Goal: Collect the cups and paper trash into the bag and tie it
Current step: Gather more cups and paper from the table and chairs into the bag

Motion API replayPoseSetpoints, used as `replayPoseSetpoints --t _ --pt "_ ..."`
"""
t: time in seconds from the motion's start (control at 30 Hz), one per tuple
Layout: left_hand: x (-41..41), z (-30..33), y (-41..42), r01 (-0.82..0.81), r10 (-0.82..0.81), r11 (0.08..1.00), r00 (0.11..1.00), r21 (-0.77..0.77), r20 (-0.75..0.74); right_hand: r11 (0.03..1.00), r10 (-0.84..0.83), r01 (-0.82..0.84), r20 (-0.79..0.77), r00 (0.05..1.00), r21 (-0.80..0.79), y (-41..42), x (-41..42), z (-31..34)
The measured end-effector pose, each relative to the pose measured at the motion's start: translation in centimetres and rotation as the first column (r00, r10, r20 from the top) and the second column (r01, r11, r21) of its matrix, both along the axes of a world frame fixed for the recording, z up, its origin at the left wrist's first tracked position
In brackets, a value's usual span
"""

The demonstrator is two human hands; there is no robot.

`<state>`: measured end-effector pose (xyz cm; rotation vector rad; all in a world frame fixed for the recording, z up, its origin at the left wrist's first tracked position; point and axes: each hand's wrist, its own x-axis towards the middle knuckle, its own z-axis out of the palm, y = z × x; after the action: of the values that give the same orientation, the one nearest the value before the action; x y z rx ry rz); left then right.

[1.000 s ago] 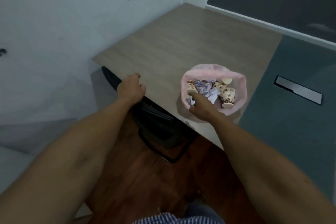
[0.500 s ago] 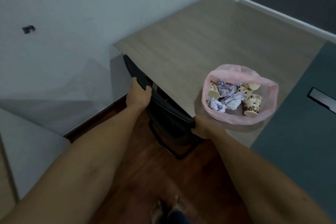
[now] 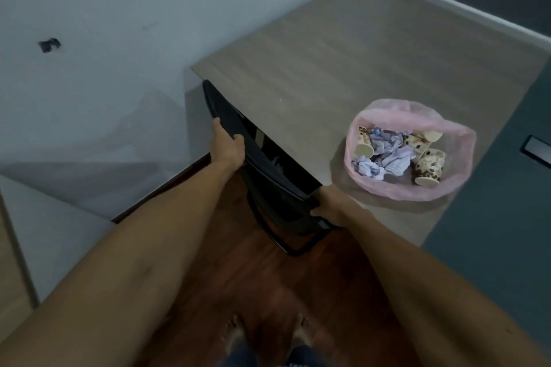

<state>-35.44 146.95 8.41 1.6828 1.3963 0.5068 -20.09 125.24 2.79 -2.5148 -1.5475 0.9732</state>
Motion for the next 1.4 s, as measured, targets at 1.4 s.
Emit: replayPoseSetpoints --t 1.4 --pt "-20.2 1.5 16.6 0.108 0.0 0.874 0.975 0.474 -0.223 0.929 -0.285 0.345 -0.337 0.898 0.134 20.2 -20.2 -2.3"
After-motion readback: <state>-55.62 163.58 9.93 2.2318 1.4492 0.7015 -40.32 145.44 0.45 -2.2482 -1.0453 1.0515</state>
